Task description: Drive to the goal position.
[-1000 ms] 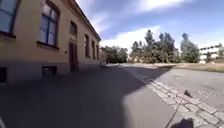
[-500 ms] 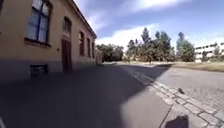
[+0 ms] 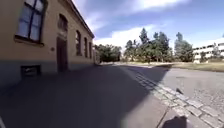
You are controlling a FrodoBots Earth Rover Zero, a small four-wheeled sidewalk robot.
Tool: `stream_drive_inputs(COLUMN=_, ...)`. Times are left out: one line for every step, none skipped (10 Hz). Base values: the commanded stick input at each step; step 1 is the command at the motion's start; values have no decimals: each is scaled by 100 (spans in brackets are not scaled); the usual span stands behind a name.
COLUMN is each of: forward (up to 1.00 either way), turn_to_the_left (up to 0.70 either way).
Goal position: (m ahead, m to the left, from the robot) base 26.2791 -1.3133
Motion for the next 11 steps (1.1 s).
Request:
stream_drive_inputs(forward=70, turn_to_the_left=0)
stream_drive_inputs(forward=70, turn_to_the_left=0)
stream_drive_inputs(forward=70, turn_to_the_left=0)
stream_drive_inputs(forward=70, turn_to_the_left=0)
stream_drive_inputs(forward=70, turn_to_the_left=0)
stream_drive_inputs(forward=70, turn_to_the_left=0)
stream_drive_inputs(forward=70, turn_to_the_left=3)
stream_drive_inputs(forward=70, turn_to_the_left=10)
stream_drive_inputs(forward=70, turn_to_the_left=14)
stream_drive_inputs(forward=70, turn_to_the_left=14)
stream_drive_inputs(forward=70, turn_to_the_left=7)
